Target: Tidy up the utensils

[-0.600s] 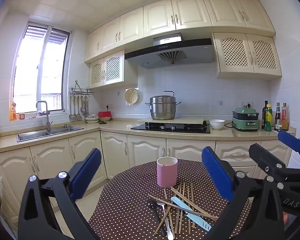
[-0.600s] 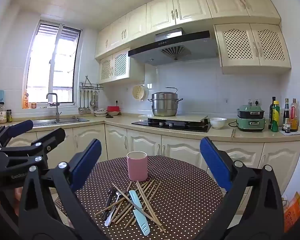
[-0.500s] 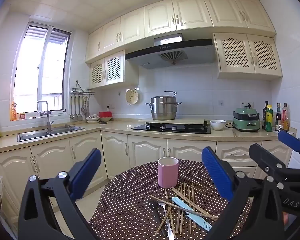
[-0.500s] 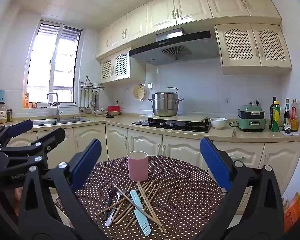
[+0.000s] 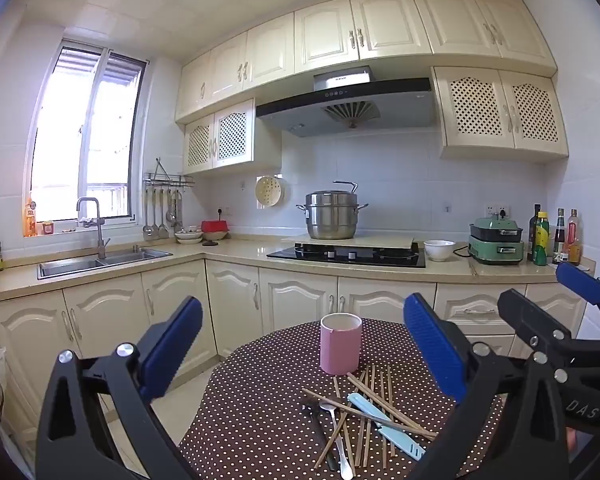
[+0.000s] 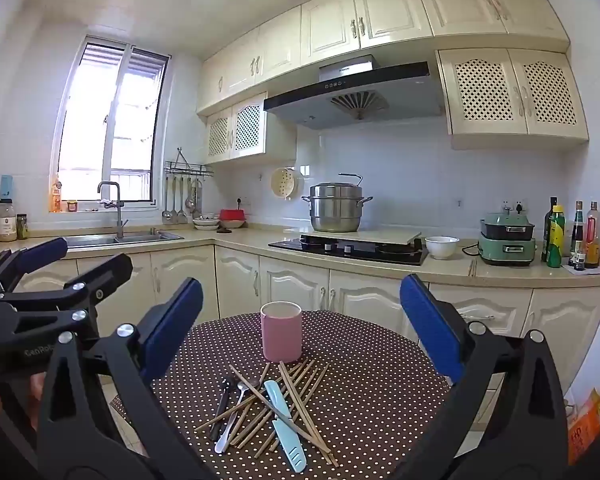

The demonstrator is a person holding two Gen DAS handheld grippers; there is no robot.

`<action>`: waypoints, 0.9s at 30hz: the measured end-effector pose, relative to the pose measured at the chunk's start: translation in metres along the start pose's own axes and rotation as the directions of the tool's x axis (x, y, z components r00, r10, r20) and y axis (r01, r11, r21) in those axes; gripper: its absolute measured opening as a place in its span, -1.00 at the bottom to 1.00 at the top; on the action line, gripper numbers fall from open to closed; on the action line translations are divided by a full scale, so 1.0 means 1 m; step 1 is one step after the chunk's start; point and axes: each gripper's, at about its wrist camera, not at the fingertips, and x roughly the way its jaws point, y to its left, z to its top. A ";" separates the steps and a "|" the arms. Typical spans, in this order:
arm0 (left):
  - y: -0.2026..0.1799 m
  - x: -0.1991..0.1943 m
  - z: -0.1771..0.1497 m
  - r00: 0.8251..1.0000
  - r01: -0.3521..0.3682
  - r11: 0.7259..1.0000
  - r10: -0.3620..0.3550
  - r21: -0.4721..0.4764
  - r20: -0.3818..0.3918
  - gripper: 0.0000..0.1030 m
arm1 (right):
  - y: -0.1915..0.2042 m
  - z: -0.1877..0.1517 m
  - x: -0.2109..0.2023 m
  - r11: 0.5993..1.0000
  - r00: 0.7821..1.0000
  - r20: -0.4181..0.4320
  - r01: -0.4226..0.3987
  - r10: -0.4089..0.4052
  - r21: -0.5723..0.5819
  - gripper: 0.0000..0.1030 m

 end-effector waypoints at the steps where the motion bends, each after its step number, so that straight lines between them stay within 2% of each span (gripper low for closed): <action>1: 0.000 0.000 0.000 1.000 -0.001 1.000 0.001 0.001 -0.001 0.91 | 0.000 0.000 0.000 1.000 1.000 -0.002 0.001 -0.001 0.000 0.88; 27: -0.001 0.002 -0.004 1.000 -0.004 1.000 0.004 -0.006 -0.017 0.91 | 0.000 0.004 0.001 1.000 1.000 -0.019 -0.005 0.005 -0.001 0.88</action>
